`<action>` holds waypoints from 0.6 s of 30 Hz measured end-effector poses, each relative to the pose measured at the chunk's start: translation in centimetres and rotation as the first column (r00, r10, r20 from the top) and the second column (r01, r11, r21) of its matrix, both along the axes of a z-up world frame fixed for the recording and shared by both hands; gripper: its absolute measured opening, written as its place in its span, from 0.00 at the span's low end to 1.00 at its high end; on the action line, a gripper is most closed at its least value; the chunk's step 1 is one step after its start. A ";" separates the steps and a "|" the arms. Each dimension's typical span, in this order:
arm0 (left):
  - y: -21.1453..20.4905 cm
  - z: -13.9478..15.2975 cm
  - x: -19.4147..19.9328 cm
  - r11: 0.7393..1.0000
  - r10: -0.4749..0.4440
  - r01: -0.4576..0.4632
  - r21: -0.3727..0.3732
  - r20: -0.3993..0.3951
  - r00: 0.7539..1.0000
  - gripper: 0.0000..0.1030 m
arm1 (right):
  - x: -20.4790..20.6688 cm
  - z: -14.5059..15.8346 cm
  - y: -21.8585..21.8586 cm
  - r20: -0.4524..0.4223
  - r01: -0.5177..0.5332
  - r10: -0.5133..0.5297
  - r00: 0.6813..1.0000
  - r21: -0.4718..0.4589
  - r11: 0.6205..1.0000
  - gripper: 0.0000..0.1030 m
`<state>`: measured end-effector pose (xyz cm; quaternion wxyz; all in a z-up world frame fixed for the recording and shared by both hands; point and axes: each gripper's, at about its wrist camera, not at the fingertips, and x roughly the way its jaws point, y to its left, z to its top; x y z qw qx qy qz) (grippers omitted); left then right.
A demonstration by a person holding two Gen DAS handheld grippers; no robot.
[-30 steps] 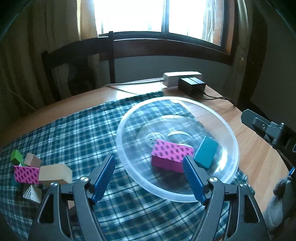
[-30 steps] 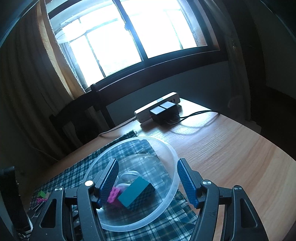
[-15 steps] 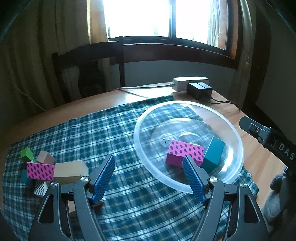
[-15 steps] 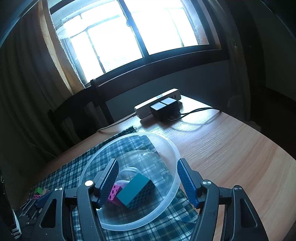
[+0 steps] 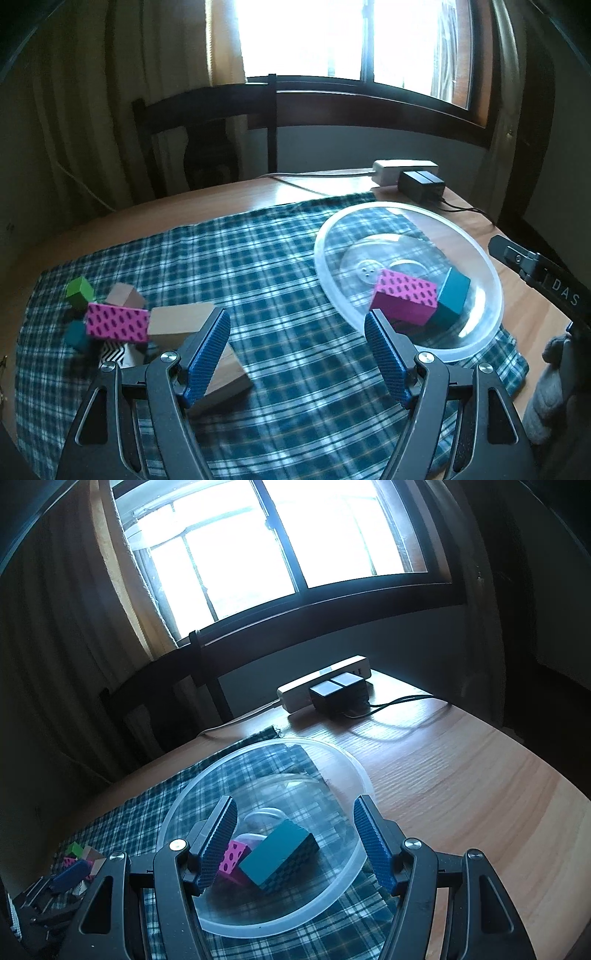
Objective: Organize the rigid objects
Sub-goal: 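Open the left tool to drop the magenta block into the bowl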
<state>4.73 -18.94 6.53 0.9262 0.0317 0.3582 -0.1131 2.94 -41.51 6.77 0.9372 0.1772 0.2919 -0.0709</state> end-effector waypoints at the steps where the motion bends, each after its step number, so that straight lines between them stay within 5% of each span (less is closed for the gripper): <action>1: 0.1 0.0 0.0 1.000 0.003 -0.003 0.000 0.000 1.000 0.74 | 0.0 0.0 0.1 0.001 -0.001 0.001 1.000 0.000 1.000 0.67; 18: 4.5 -0.1 -0.8 0.996 0.090 -0.090 -0.022 0.002 0.996 0.74 | 0.1 -0.4 1.3 0.015 -0.009 0.010 1.000 -0.053 0.999 0.75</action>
